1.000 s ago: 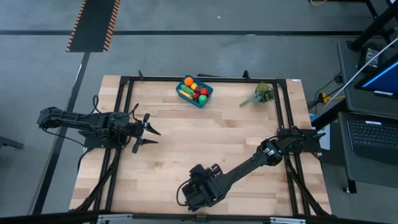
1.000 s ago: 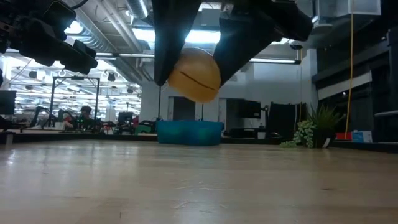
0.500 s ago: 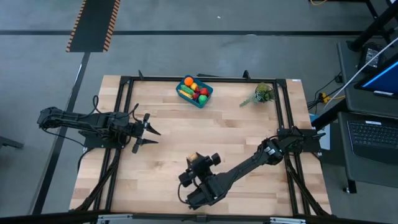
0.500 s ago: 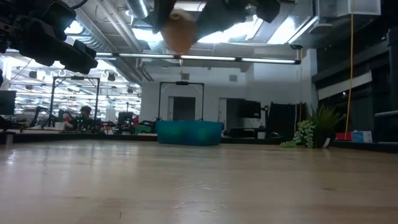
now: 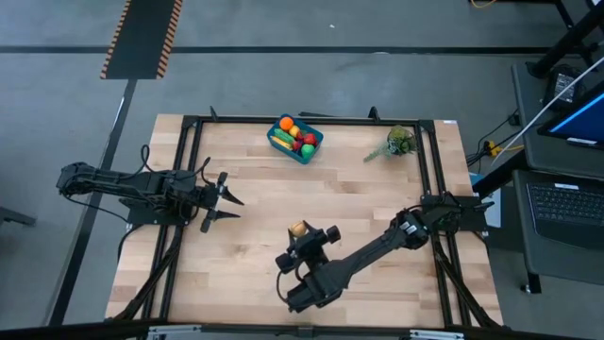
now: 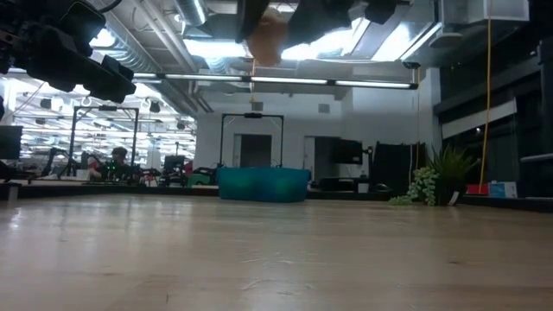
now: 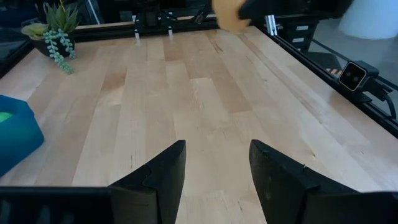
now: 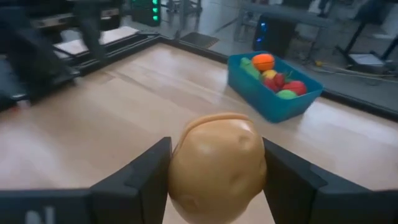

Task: Pick and placing Produce into tupperware
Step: Put the brown potato into the blue bin

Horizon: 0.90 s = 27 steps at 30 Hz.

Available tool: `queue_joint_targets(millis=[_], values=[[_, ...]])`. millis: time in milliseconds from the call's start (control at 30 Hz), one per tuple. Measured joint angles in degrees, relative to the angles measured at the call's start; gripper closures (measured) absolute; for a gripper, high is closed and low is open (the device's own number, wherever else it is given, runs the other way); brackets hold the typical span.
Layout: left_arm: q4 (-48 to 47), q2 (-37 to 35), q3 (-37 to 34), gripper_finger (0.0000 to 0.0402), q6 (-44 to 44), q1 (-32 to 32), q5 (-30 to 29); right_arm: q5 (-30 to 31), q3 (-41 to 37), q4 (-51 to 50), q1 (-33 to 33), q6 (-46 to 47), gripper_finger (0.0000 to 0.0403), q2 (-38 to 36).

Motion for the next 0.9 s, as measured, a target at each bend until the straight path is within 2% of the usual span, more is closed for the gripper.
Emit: queue_joint_targets(millis=[100, 367, 900], values=[[0.0, 0.0, 0.0, 0.0231, 0.0, 0.0, 0.0, 0.1, 0.0, -3.6, -1.0, 2.7, 0.0194, 0.0], [0.0, 0.0, 0.0, 0.0231, 0.0, 0.0, 0.0, 0.1, 0.0, -3.6, -3.9, -3.6, 0.0194, -1.2], [0.0, 0.0, 0.0, 0.0231, 3.0, 0.0, 0.0, 1.2, 0.0, -3.6, -6.8, -9.1, 0.0194, -3.4]])
